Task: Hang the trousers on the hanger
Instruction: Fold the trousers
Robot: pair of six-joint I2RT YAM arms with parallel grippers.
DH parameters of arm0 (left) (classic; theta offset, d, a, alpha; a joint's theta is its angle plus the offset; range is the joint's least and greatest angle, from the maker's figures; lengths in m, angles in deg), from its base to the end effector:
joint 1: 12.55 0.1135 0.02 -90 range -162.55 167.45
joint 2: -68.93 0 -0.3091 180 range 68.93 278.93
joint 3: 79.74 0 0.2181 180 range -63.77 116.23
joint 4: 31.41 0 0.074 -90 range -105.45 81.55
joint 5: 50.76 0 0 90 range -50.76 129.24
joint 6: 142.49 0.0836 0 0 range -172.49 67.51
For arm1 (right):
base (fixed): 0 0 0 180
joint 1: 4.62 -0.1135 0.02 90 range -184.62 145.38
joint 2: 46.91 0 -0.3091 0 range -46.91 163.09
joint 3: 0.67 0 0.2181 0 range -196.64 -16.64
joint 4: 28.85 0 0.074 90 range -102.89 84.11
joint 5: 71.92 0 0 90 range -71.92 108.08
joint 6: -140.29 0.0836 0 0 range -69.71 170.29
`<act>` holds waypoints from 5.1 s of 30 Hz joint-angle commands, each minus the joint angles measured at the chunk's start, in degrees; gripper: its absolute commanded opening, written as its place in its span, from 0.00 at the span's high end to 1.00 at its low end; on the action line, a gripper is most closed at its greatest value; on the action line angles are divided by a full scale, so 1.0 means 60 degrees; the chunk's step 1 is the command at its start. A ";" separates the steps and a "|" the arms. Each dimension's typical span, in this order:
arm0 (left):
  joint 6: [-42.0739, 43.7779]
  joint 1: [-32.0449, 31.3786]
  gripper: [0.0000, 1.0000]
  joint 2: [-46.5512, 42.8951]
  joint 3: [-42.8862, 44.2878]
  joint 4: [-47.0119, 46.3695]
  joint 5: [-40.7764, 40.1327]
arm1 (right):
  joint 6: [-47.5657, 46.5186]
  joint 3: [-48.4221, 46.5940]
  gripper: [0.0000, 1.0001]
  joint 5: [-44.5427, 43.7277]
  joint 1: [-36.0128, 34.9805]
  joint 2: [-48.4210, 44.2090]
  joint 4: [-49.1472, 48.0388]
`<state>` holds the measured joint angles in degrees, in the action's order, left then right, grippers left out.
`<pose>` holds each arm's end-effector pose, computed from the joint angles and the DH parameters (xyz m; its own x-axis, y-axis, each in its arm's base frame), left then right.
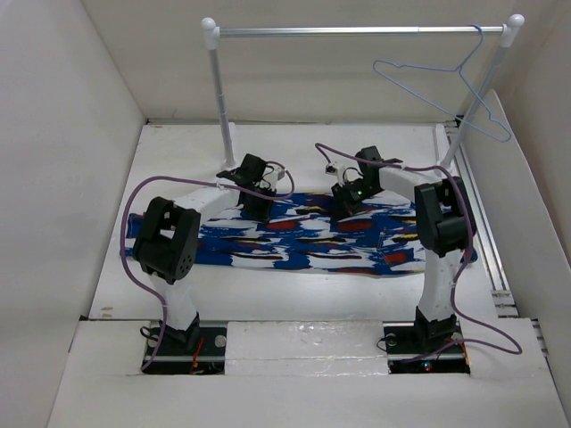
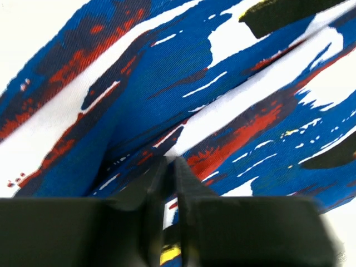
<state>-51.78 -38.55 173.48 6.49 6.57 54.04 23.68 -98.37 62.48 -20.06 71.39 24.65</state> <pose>0.3417 -0.1904 0.2153 -0.7409 0.3747 -0.5574 0.5604 0.8023 -0.2056 0.3771 0.1648 0.1803 -0.6609 -0.5145 -0.5463 -0.7505 0.4554 0.4789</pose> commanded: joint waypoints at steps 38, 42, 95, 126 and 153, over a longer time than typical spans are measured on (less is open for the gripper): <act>-0.1729 0.0188 0.43 -0.0419 0.1196 0.0490 -0.4167 | 0.2809 -0.0440 1.00 -0.1790 0.0201 -0.0425 -0.3752; -0.2182 0.0188 0.42 -0.0214 0.1225 0.0271 -0.4547 | 0.2678 -0.0426 1.00 -0.1819 0.0113 -0.0527 -0.3605; -0.1949 0.0378 1.00 0.0285 0.1562 0.0563 -0.4152 | 0.2165 -0.0103 0.88 -0.1731 0.0288 -0.1479 -0.2697; -0.2813 0.0466 0.91 0.2173 0.3891 0.1618 -0.7287 | 0.3351 -0.0995 0.97 -0.4806 0.0187 -0.0601 -0.3576; -0.6182 0.3173 0.35 -0.3334 -0.2245 -0.1252 -0.3438 | 0.3585 0.4435 0.61 -0.6127 -0.0810 -0.5889 -0.2975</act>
<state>-84.90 -24.14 153.11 -3.89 3.38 24.67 43.94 -76.54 26.16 -24.67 34.80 8.85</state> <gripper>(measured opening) 0.656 0.397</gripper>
